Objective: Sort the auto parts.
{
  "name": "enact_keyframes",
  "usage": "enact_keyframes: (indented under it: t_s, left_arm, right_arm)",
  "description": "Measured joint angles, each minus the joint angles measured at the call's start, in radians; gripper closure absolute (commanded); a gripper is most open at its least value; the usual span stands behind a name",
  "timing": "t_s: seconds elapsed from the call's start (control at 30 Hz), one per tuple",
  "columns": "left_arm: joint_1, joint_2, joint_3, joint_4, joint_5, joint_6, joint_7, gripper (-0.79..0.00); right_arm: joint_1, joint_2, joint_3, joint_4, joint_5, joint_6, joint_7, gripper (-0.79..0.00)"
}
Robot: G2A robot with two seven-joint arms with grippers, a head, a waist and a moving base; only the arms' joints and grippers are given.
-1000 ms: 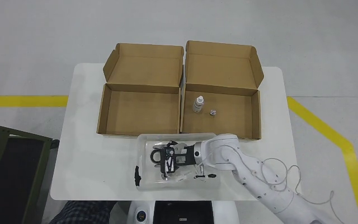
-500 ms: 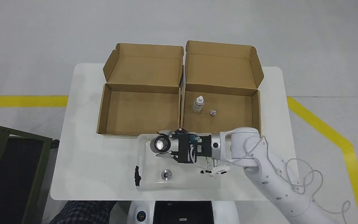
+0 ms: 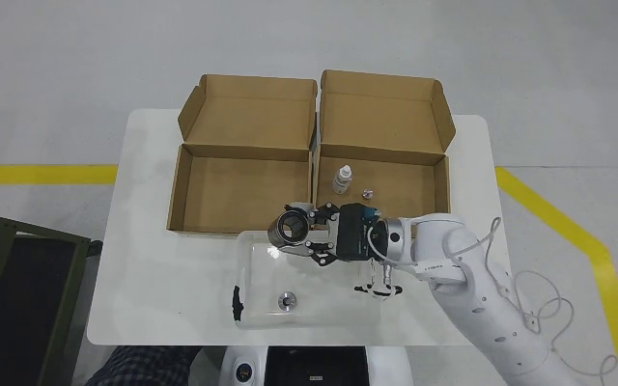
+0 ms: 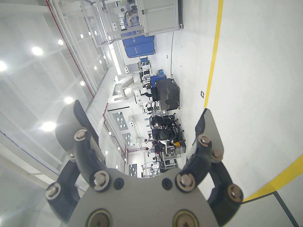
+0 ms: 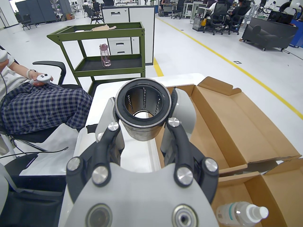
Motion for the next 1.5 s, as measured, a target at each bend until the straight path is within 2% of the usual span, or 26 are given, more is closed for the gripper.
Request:
enact_keyframes:
  t_s: [0.97, 1.07, 1.5]
  left_arm:
    - [0.000, 0.000, 0.000, 0.000, 0.000, 0.000, 0.000, -0.785]
    - [0.000, 0.000, 0.000, 0.000, 0.000, 0.000, 0.000, -0.785]
    - [0.000, 0.000, 0.000, 0.000, 0.000, 0.000, 0.000, -0.785]
  right_arm:
    - [-0.005, -0.001, -0.004, 0.008, 0.021, 0.006, 0.003, 0.000]
    - [-0.005, -0.005, -0.008, 0.024, 0.031, 0.047, -0.006, 0.000]
    - [0.172, -0.059, -0.143, 0.176, -0.026, 0.195, 0.003, 0.000]
